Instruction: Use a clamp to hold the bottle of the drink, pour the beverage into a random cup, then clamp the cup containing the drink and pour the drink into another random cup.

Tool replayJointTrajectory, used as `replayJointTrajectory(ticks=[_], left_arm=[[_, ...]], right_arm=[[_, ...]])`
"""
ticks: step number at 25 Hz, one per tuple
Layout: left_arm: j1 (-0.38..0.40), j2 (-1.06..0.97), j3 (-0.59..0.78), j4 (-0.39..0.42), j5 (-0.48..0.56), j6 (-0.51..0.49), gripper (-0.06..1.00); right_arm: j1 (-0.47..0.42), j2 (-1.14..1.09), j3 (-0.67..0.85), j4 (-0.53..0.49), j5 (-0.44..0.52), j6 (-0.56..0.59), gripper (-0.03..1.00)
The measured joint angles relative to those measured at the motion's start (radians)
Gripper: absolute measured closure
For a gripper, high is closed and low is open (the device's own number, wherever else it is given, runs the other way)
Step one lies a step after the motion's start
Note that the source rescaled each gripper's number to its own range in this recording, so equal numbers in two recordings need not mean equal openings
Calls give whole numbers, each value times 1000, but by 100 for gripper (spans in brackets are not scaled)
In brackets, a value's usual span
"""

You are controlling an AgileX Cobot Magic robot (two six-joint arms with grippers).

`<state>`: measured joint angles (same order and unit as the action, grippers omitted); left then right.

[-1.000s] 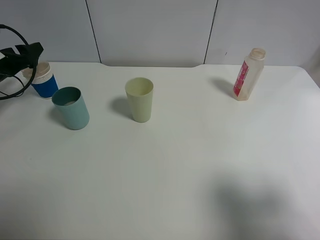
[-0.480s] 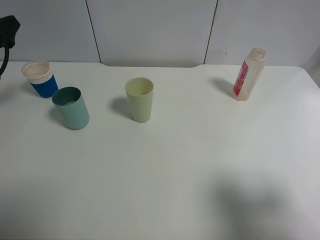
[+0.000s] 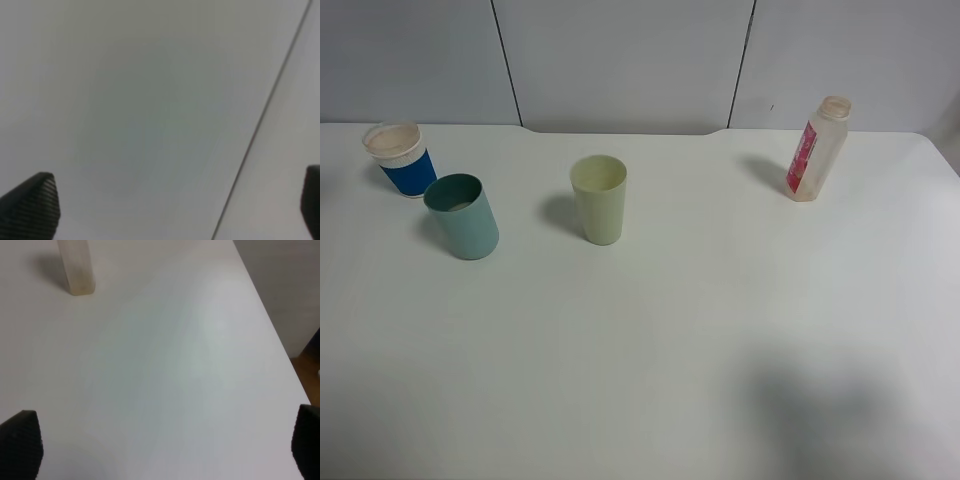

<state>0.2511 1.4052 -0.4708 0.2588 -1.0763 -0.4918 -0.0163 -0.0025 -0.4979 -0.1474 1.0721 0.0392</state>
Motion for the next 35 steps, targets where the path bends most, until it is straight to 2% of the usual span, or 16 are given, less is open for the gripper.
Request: replayJointTrajectory(ticks=[1, 2, 3, 9, 12, 13, 14, 17, 22, 24, 31, 33, 35], left_arm=[[-21, -20, 0, -20, 18, 21, 1], [-116, -80, 1, -130, 132, 114, 1], [-116, -80, 1, -130, 132, 114, 1], [-229, -135, 1, -221, 219, 184, 1], [-288, -180, 1, -324, 337, 293, 1], [-288, -180, 1, -324, 337, 293, 1], [-313, -214, 1, -345, 384, 334, 1], [-330, -293, 1, -383, 468, 394, 1], [-332, -455, 1, -398, 606, 398, 1], [-332, -552, 1, -401, 697, 406, 1], [-332, -670, 2, -488, 903, 557, 1], [-332, -706, 2, -496, 985, 575, 1], [-332, -719, 2, -496, 1007, 575, 1]], right_arm=[[0, 0, 0, 0, 0, 0, -3], [0, 0, 0, 0, 0, 0, -3], [0, 0, 0, 0, 0, 0, -3], [0, 0, 0, 0, 0, 0, -3], [0, 0, 0, 0, 0, 0, -3], [0, 0, 0, 0, 0, 0, -3], [0, 0, 0, 0, 0, 0, -3], [0, 0, 0, 0, 0, 0, -3], [0, 0, 0, 0, 0, 0, -3], [0, 0, 0, 0, 0, 0, -3], [0, 0, 0, 0, 0, 0, -3], [0, 0, 0, 0, 0, 0, -3], [0, 0, 0, 0, 0, 0, -3]])
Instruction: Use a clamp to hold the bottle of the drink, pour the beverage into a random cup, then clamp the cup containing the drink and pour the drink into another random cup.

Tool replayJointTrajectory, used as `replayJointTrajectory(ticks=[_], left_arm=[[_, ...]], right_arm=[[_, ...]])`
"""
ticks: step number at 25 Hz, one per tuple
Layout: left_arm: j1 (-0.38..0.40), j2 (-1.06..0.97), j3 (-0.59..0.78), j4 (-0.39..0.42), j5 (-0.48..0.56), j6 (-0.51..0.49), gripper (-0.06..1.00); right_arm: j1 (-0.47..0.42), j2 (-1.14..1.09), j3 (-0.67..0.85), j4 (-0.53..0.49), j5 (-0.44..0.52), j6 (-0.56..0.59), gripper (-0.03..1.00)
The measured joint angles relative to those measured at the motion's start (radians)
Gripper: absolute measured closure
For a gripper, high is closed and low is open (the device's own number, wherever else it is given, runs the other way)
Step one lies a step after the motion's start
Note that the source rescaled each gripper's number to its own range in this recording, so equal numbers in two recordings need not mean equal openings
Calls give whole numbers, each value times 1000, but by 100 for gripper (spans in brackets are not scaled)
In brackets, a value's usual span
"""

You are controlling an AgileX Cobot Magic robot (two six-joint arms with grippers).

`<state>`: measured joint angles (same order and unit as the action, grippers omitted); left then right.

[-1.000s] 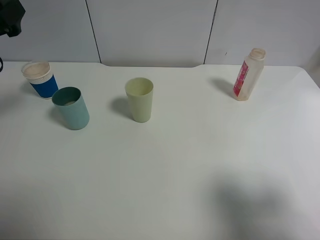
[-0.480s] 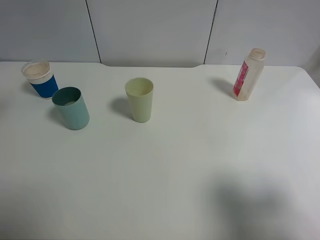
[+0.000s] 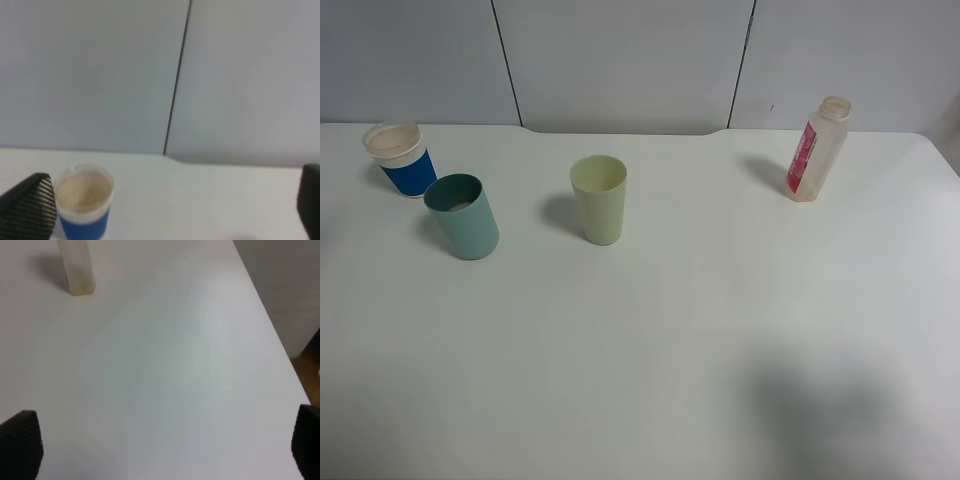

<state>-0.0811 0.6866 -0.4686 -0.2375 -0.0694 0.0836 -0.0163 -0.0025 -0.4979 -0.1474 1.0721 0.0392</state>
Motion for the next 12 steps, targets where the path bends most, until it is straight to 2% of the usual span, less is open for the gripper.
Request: replayJointTrajectory(ticks=[2, 7, 8, 12], left_arm=[[0, -41, 0, 0, 95, 3, 3], [0, -101, 0, 0, 217, 3, 4], [0, -138, 0, 0, 287, 3, 5], [0, -204, 0, 25, 378, -6, 5]], right_arm=[[0, 0, 0, 0, 0, 0, -3], [0, 0, 0, 0, 0, 0, -3], [0, 0, 0, 0, 0, 0, -3], [0, 0, 0, 0, 0, 0, -3]])
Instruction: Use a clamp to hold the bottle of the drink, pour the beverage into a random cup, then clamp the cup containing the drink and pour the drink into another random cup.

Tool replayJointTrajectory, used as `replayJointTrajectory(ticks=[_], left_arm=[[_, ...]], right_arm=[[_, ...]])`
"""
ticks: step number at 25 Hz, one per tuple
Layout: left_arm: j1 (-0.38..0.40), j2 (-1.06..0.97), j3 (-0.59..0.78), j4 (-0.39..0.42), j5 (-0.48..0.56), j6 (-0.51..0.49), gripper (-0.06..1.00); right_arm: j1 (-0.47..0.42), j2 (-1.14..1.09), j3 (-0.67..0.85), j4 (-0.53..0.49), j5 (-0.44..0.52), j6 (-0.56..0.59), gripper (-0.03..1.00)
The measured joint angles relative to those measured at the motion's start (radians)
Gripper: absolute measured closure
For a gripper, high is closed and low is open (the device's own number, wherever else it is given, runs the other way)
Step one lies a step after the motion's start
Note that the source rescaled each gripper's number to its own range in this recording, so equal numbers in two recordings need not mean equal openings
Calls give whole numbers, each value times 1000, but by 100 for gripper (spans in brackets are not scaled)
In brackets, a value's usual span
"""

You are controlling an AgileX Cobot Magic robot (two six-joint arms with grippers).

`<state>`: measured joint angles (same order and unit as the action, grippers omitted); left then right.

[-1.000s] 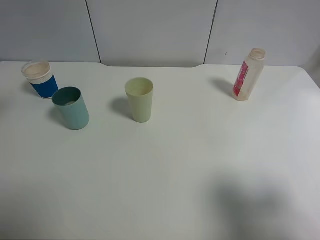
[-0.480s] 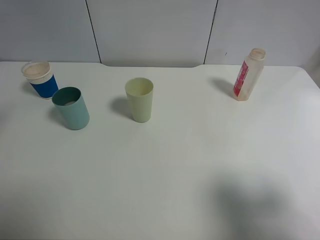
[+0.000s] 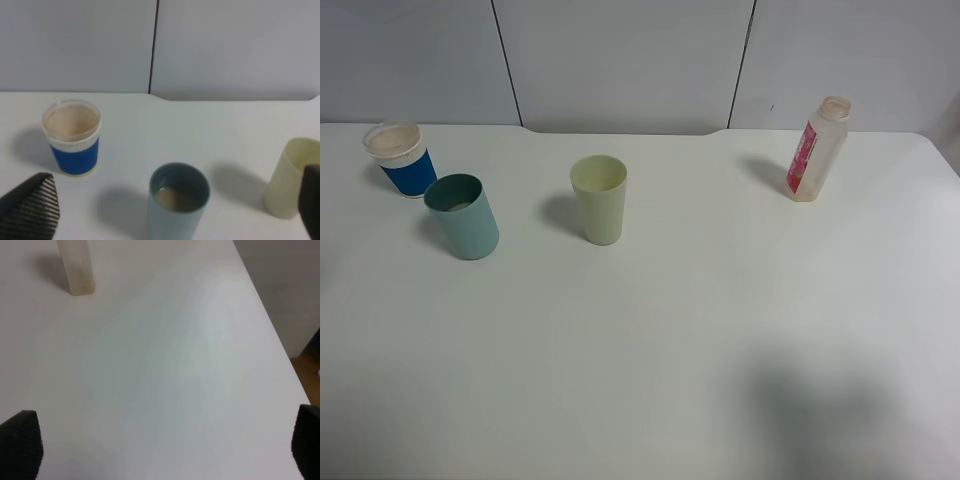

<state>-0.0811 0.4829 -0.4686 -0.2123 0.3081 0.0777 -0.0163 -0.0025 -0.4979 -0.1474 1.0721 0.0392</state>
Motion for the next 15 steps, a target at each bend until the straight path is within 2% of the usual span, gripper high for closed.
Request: replayJointTrajectory(ticks=[7, 9, 15], left_arm=[[0, -90, 0, 75, 87, -78, 5], [0, -125, 0, 106, 171, -116, 5], [0, -174, 0, 175, 273, -168, 5]], right_arm=[[0, 0, 0, 0, 0, 0, -3], [0, 0, 0, 0, 0, 0, -3], [0, 0, 0, 0, 0, 0, -3]])
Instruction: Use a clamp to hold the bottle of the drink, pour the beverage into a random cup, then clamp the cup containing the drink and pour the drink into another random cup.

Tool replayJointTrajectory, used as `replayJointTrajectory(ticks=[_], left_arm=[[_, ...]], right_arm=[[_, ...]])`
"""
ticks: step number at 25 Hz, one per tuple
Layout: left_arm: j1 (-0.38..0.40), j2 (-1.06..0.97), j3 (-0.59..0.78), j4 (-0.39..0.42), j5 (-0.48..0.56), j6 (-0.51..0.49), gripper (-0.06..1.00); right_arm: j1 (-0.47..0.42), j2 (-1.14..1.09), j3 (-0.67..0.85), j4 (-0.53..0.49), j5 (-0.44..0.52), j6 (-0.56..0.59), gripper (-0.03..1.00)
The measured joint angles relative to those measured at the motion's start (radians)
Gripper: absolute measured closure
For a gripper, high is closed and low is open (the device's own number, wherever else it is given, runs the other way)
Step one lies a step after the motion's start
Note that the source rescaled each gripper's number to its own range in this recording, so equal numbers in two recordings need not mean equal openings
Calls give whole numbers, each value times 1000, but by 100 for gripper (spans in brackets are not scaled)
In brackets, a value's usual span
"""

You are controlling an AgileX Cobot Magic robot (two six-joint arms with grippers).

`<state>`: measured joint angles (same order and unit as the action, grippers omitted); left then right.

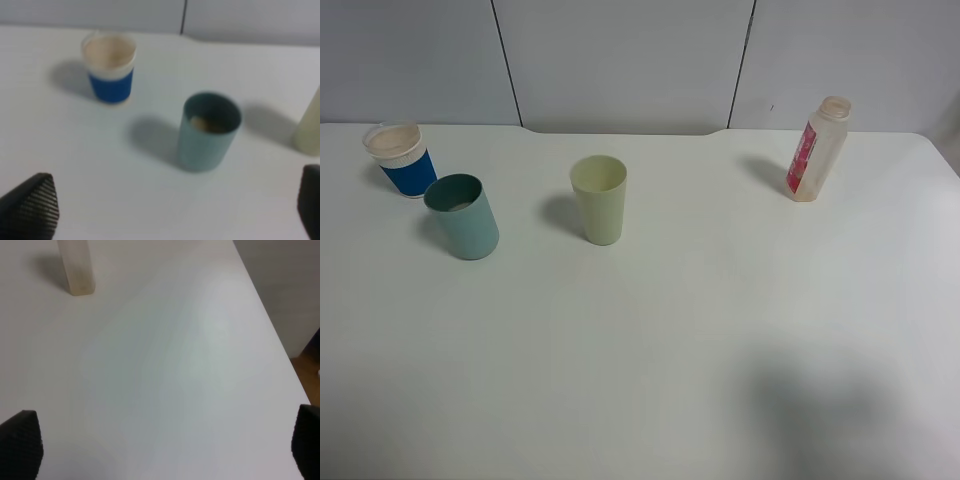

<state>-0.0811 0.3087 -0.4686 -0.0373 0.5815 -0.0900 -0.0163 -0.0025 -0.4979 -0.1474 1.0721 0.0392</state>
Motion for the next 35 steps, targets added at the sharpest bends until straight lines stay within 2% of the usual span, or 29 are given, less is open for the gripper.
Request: replayJointTrajectory(ticks=[4, 11, 15, 27, 30, 35], left_arm=[[0, -33, -1, 56, 111, -57, 5], [0, -46, -119, 137, 398, -70, 5], [0, -49, -139, 160, 539, -71, 5], [0, -175, -106, 162, 554, -71, 5], [0, -227, -50, 160, 503, -71, 5], [0, -233, -47, 159, 486, -71, 5]], right_arm=[[0, 0, 0, 0, 0, 0, -3], [0, 0, 0, 0, 0, 0, -3], [0, 0, 0, 0, 0, 0, -3], [0, 0, 0, 0, 0, 0, -3], [0, 0, 0, 0, 0, 0, -3], [0, 0, 0, 0, 0, 0, -3]])
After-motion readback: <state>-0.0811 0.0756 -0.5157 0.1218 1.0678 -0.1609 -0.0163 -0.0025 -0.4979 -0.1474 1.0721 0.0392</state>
